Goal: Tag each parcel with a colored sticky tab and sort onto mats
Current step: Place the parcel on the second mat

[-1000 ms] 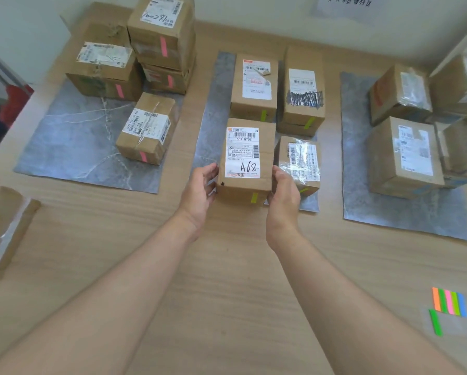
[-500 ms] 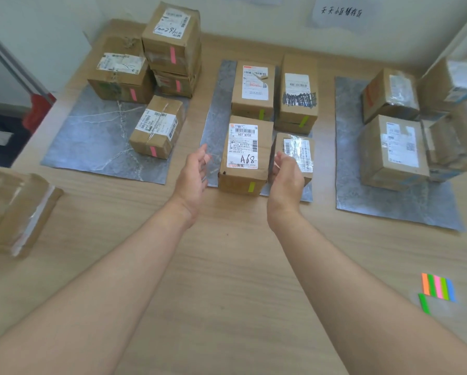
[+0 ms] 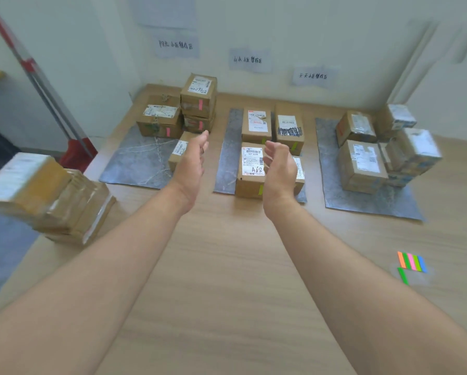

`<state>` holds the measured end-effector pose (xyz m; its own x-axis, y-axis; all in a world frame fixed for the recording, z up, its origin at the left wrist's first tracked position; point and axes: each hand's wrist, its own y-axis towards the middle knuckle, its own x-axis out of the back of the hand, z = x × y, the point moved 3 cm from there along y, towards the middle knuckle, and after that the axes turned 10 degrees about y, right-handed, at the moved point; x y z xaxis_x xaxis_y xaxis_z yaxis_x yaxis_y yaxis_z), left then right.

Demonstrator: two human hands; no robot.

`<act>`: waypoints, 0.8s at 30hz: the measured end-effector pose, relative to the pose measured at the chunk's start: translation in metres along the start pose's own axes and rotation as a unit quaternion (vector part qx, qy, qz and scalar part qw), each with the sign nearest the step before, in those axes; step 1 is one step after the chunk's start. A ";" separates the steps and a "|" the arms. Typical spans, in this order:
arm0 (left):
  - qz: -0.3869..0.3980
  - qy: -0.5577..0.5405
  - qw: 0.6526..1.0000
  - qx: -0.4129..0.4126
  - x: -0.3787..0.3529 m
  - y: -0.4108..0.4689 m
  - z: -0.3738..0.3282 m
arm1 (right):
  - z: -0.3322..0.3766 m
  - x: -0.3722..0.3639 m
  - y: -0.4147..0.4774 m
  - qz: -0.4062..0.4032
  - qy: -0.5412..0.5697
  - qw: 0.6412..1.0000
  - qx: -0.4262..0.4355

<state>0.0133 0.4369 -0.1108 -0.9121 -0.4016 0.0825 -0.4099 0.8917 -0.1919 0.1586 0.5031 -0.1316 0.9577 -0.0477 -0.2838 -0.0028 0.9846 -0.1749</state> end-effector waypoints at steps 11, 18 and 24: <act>0.051 -0.004 0.996 -0.077 0.113 -0.092 -0.088 | 0.073 -0.085 -0.146 0.022 0.006 0.994 0.105; 0.069 -0.011 0.989 -0.131 0.155 -0.137 -0.134 | 0.118 -0.117 -0.205 0.022 0.024 0.986 0.164; 0.051 0.011 0.989 -0.140 0.171 -0.158 -0.145 | 0.128 -0.117 -0.225 0.026 0.020 0.985 0.167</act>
<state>-0.0787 0.2577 0.0757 -0.9475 -0.3044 0.0977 -0.2978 0.9515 0.0768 0.0842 0.3085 0.0621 0.9464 0.0037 -0.3231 0.0503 0.9861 0.1586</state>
